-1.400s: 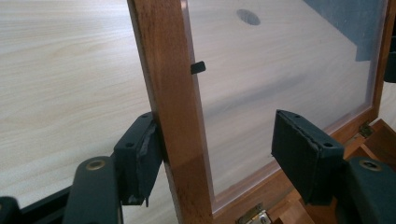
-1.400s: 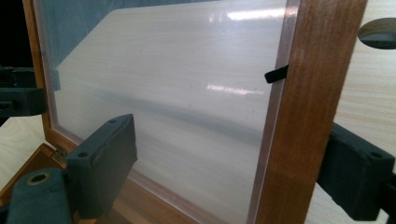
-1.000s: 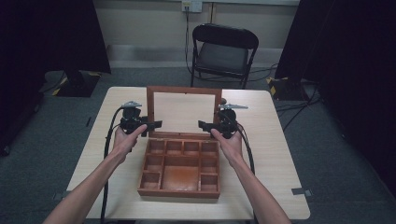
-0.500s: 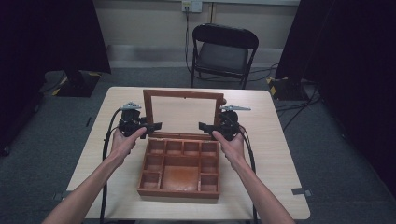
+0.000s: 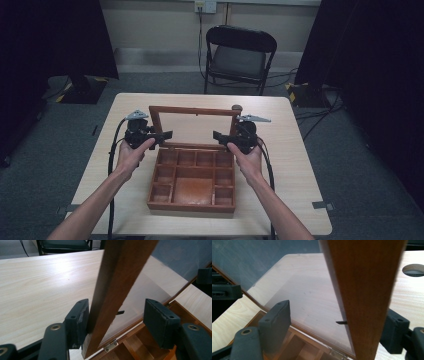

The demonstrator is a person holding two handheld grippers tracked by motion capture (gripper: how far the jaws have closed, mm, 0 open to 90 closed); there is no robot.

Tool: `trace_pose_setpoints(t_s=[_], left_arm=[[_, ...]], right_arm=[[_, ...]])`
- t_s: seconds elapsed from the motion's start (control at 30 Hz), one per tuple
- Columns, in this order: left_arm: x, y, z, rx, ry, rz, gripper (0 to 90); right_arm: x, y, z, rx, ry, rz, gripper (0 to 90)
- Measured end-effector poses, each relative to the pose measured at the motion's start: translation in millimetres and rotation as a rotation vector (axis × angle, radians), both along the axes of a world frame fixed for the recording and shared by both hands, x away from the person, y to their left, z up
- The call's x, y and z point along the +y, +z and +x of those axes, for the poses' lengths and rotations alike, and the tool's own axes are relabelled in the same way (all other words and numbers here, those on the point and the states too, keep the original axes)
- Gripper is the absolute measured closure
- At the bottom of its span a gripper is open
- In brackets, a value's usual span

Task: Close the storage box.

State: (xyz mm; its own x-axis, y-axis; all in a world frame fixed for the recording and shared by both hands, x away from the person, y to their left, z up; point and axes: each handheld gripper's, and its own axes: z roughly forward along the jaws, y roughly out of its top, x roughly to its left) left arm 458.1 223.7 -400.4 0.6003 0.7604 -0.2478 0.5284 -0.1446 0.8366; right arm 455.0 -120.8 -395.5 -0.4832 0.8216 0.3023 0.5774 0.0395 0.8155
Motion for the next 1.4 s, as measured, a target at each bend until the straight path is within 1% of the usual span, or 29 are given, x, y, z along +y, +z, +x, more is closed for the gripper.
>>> trace_pose_setpoints(t_s=[0.1,0.17,0.23,0.3,0.37,0.47,0.57,0.7,0.73,0.83,0.87,1.0,1.1,1.13,1.2,1.27,1.33,1.4], left_arm=[[1.0,0.4,-1.6,0.004,-0.005,-0.008,38.8],[1.1,0.8,-2.2,0.004,-0.009,-0.005,38.7],[0.4,1.4,-4.6,-0.005,-0.007,0.015,38.8],[0.4,1.3,-5.8,-0.011,-0.006,0.017,38.7],[1.2,1.4,-6.9,-0.009,-0.009,0.014,39.1],[2.0,1.6,-8.4,-0.010,-0.022,0.017,39.3],[2.2,1.9,-10.2,-0.010,-0.030,0.019,39.3],[3.0,2.1,-11.5,-0.011,-0.042,0.029,39.1],[2.6,2.2,-12.1,-0.008,-0.039,0.023,38.9],[3.0,2.6,-13.1,-0.007,-0.044,0.028,37.9],[3.2,2.8,-13.4,-0.005,-0.042,0.015,37.6],[3.4,3.7,-17.1,-0.015,-0.031,0.011,36.7],[3.6,4.4,-20.8,-0.022,-0.032,0.008,34.9],[3.6,4.5,-21.8,-0.025,-0.034,0.002,34.5],[4.2,5.9,-24.3,-0.027,-0.039,0.010,33.9],[4.7,6.6,-25.6,-0.027,-0.043,0.012,33.5],[7.4,9.0,-29.1,-0.032,-0.055,0.016,33.9],[9.6,9.7,-31.0,-0.033,-0.055,0.014,34.0]], right_arm=[[-0.6,0.4,-2.2,0.001,0.006,-0.001,21.2],[-0.9,0.5,-2.8,0.001,0.011,-0.002,21.2],[-1.7,0.7,-4.4,0.002,0.016,-0.004,21.6],[-2.5,0.8,-5.6,-0.001,0.022,-0.013,23.2],[-4.0,1.1,-6.7,-0.001,0.027,-0.023,24.6],[-7.1,0.9,-9.3,0.002,0.031,-0.012,26.1],[-10.1,1.3,-13.0,-0.003,0.037,-0.015,27.7],[-14.2,2.1,-16.8,-0.001,0.037,-0.016,28.2],[-15.0,2.1,-17.6,0.000,0.037,-0.022,28.3],[-16.8,1.7,-18.9,0.004,0.042,-0.022,28.2],[-18.8,1.0,-20.5,0.010,0.040,-0.016,28.2],[-21.6,-1.5,-22.3,0.015,0.046,-0.019,28.3],[-24.3,-5.3,-24.0,0.026,0.048,-0.022,31.6],[-25.4,-6.6,-24.0,0.031,0.048,-0.016,32.4],[-27.4,-8.4,-24.2,0.037,0.048,-0.010,35.0],[-28.1,-9.1,-24.4,0.039,0.057,-0.008,35.0],[-28.1,-10.6,-25.9,0.036,0.061,-0.021,36.0],[-28.3,-10.7,-25.8,0.039,0.065,-0.021,35.9]])
